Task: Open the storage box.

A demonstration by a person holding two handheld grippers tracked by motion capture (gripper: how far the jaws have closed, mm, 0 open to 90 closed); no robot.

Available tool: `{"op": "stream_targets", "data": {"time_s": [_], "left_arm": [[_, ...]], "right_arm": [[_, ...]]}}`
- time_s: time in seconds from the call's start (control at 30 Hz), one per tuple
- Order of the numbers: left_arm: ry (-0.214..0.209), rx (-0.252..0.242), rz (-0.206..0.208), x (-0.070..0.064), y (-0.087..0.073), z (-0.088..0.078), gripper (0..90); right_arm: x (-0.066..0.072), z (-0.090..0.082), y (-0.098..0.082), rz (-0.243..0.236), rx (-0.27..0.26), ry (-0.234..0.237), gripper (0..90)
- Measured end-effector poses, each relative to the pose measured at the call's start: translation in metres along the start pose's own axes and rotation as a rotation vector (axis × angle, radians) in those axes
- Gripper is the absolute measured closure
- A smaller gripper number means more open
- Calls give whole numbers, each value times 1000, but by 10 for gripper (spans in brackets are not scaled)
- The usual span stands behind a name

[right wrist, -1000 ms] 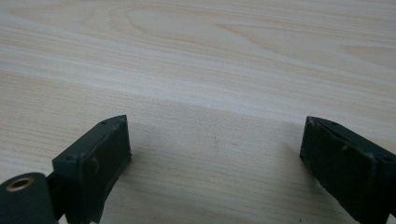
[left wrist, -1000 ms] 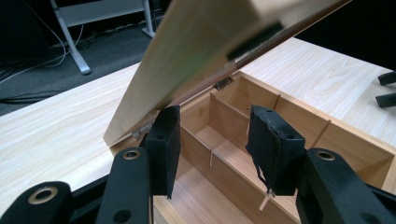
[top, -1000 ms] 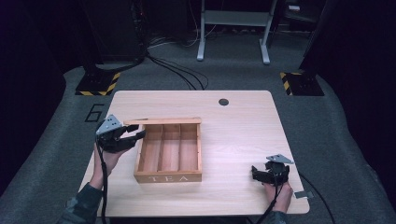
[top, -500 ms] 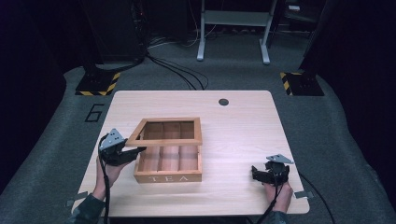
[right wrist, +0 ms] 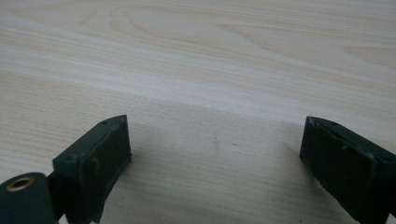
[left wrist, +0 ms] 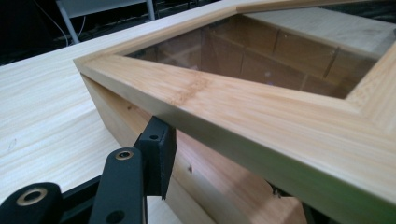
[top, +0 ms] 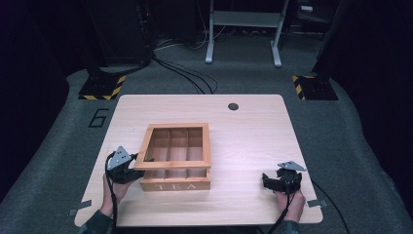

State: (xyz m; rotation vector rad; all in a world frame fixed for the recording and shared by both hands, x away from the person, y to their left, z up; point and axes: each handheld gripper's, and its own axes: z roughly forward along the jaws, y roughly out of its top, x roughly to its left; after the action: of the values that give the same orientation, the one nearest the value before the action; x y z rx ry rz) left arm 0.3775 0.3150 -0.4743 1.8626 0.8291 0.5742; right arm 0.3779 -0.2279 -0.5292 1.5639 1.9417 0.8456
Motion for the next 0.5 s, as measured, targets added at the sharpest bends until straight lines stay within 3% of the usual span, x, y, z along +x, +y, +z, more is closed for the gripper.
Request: {"op": "stream_targets", "data": {"time_s": [0.13,0.33,0.5], "left_arm": [[0,7,21,-2,-5,-3,494],[24,-2,20,-7,-16,-7,489],[38,20,34,-10,-20,-9,485]], "right_arm": [[0,0,0,1,0,0,80],[0,0,0,0,0,0,80],[0,0,0,0,0,0,80]]}}
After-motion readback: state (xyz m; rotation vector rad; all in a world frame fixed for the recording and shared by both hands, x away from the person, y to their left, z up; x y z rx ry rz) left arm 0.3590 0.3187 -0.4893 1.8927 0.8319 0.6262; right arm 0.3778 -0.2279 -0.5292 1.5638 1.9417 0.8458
